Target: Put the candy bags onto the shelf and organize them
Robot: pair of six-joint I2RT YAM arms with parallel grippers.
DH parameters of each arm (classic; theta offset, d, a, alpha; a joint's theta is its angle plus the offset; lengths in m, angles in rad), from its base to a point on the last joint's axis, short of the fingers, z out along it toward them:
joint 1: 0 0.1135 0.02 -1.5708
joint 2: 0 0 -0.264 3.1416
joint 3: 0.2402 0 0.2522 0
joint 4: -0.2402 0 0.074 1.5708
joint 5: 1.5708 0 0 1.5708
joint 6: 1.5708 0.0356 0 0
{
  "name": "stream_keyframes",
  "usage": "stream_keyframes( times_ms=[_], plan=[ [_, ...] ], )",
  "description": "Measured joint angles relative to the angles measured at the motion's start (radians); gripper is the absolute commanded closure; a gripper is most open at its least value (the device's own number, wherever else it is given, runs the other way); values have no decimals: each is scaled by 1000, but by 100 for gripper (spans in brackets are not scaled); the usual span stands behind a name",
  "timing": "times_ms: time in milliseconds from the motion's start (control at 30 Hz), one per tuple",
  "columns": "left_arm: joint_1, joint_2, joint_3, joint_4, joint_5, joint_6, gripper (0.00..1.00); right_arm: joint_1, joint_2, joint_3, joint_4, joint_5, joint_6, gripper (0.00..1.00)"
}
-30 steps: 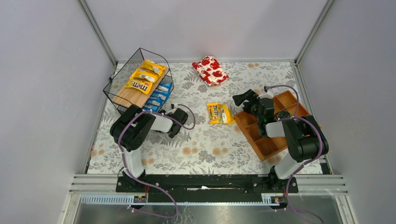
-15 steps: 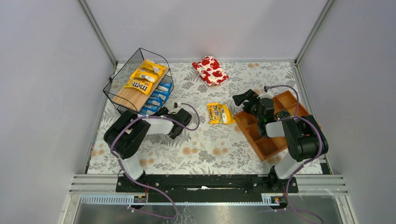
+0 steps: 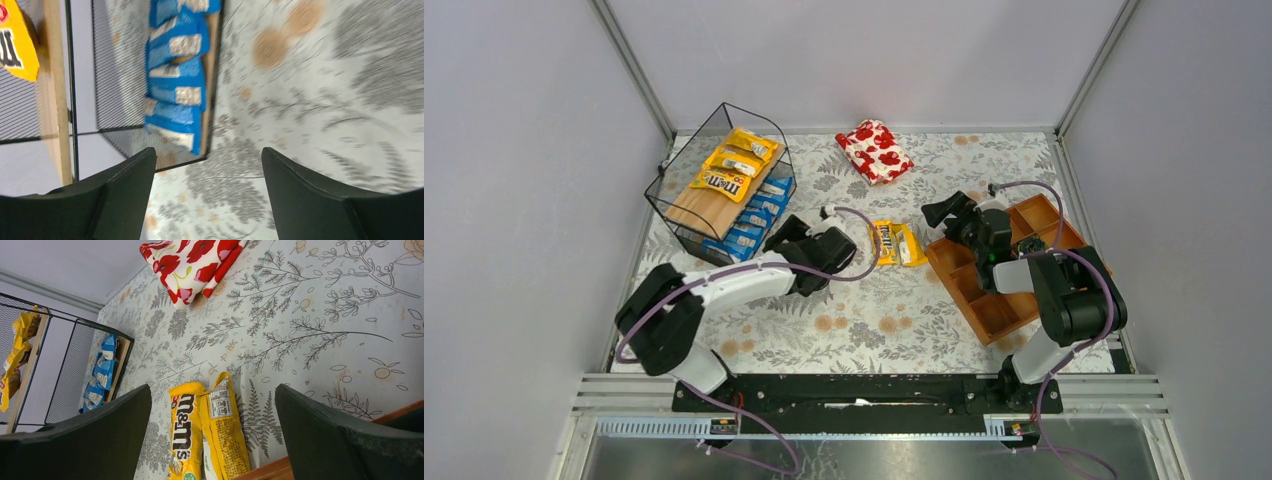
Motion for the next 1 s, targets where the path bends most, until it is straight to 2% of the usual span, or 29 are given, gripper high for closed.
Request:
stream_keyframes(
  times_ms=[167,333,467,767,1000],
  plan=[
    [-23,-121,65,27,187,-94,15,0,4,19,-26,-15,-18,0],
    [-22,-222,68,119,365,-214,15,16,11,72,-103,-18,-60,0],
    [-22,-258,68,181,451,-284,15,68,21,143,-189,-10,-124,0],
    [-11,-348,68,198,497,-341,12,237,47,299,-378,43,-270,0],
    [-7,-439,68,192,485,-340,12,278,96,373,-519,50,-275,0]
  ],
)
